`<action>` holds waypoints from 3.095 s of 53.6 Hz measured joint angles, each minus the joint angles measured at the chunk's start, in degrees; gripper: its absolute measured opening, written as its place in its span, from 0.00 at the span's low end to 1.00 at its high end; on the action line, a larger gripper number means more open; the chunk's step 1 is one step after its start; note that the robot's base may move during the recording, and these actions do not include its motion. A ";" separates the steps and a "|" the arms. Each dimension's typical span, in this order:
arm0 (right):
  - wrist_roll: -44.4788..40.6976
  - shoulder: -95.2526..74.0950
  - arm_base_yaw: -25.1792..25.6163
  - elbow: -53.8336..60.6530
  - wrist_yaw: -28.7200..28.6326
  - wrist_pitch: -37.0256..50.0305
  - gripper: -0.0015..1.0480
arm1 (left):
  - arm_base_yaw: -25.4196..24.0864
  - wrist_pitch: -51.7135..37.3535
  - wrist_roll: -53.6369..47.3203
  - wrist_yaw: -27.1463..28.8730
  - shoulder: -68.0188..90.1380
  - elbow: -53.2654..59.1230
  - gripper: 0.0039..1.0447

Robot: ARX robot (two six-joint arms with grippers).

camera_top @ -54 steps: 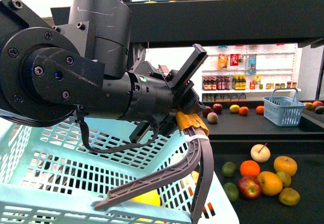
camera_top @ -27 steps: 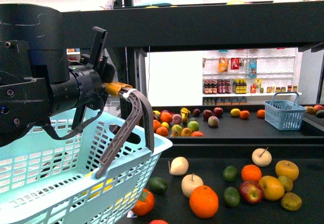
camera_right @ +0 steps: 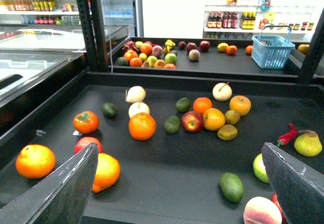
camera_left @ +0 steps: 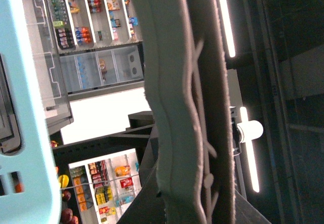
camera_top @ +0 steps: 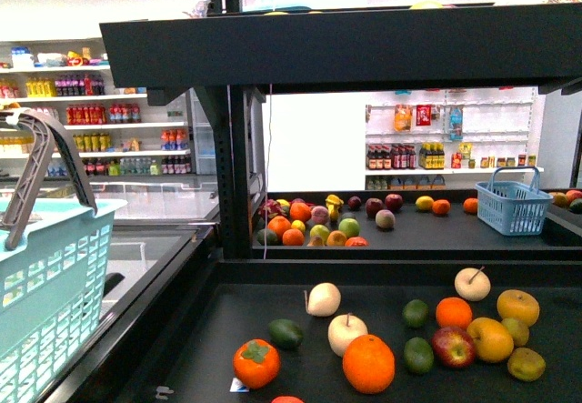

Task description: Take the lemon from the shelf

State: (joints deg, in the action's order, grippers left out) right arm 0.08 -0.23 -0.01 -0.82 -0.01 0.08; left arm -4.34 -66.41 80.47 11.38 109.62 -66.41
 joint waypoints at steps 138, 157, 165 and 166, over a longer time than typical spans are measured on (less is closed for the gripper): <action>-0.02 0.00 0.00 0.00 -0.02 0.00 0.93 | 17.88 52.35 -70.47 7.30 -58.03 29.20 0.84; 0.00 0.00 0.00 0.00 0.00 0.00 0.93 | 14.12 50.45 -79.45 -2.23 -78.12 51.39 0.13; 0.00 0.00 0.00 0.00 -0.02 0.00 0.93 | 11.56 50.10 -79.80 -4.44 -81.92 55.32 0.02; -0.02 0.00 0.00 0.00 0.00 0.00 0.93 | 11.28 50.10 -79.80 -4.66 -82.36 55.74 0.02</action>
State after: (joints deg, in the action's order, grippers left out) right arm 0.05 -0.23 -0.01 -0.82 -0.01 0.08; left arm 6.94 -16.32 0.67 6.72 27.27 -10.68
